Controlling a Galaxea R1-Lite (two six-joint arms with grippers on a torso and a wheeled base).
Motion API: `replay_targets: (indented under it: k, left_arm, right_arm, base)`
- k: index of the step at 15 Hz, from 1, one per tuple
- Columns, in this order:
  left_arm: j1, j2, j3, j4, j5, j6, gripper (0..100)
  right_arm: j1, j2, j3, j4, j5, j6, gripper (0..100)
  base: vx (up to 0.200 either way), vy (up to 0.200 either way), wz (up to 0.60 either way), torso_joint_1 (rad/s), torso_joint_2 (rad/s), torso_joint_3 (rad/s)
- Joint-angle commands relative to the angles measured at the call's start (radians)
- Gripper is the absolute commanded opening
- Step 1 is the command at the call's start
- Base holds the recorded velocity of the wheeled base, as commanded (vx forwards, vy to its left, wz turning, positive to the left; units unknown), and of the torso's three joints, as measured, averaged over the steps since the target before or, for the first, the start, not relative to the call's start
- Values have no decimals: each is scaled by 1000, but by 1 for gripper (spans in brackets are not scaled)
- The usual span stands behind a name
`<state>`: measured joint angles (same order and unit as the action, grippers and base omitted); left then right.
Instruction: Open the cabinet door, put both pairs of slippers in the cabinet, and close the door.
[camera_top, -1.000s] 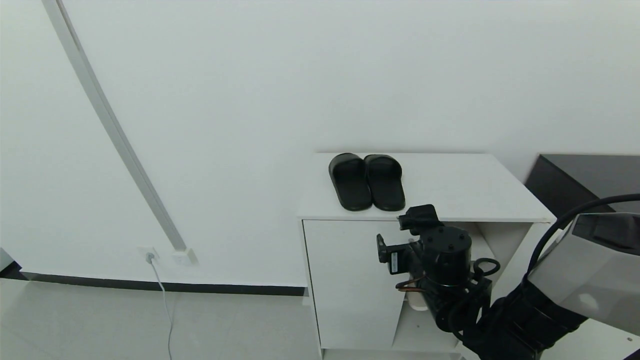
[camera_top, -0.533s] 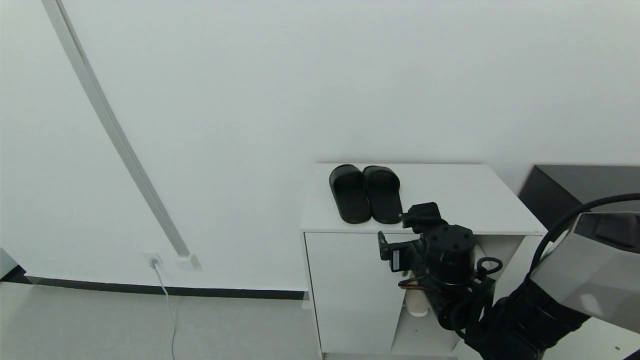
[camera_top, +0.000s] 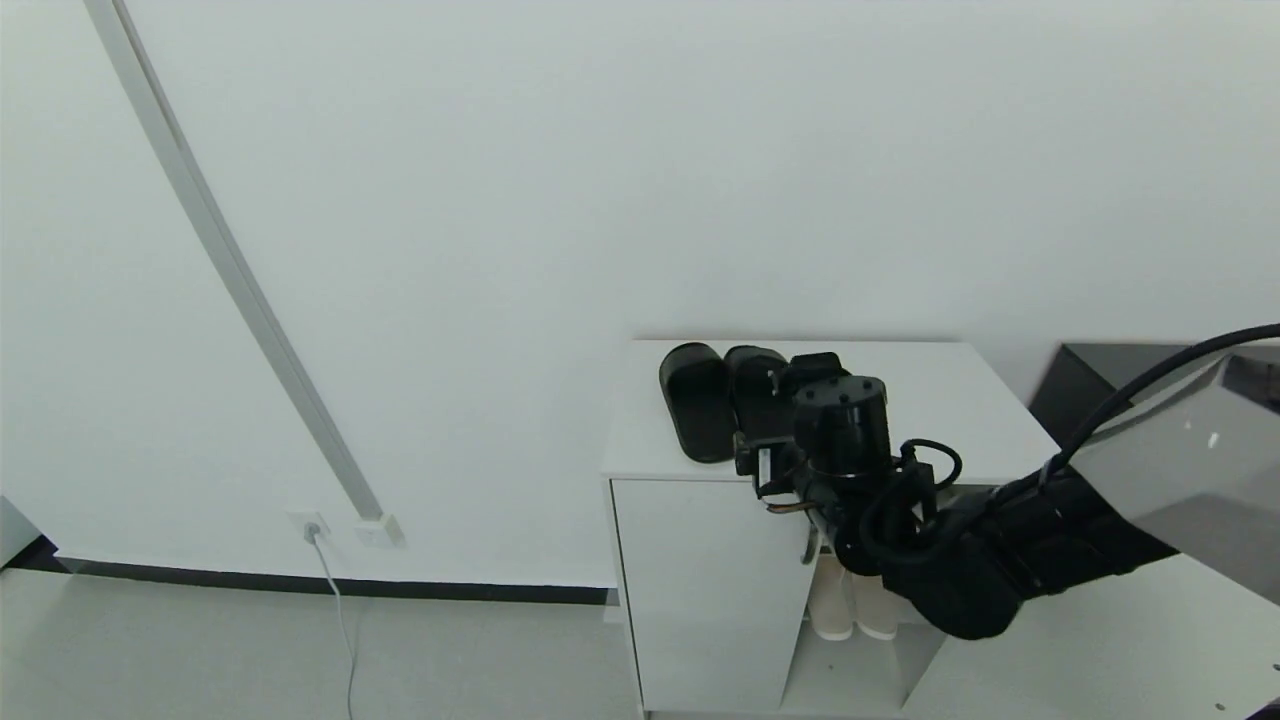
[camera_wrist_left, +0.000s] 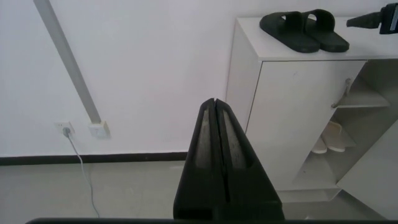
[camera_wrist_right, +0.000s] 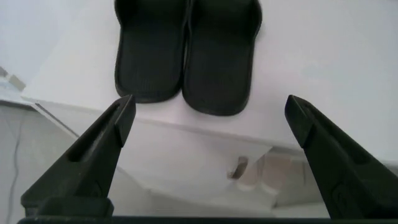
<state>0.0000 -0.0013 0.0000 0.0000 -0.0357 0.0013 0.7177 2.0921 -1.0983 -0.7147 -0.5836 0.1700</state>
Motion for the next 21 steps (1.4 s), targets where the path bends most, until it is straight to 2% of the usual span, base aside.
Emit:
replay_targets:
  k: [1,7,18,21]
  left_arm:
    - [0,1,0,0,0,-1,0]
    - [0,1,0,0,-1,-1,0]
    - [0,1,0,0,-3,-3,0]
    - [0,1,0,0,-3,-1,0]
  right_arm:
    - [6,-15,-124,118,-1,86,100]
    - [34,2,-106,143,1,118,100]
    - [37,111,-86,43,1,114,100]
    - [26,172,-92,-17,-1,103,100]
  base:
    - [0,0,0,0,0,0]
    - [0,0,0,0,0,0]
    - [200,0,0,5,-1,2]
    - [0,0,0,0,0,0]
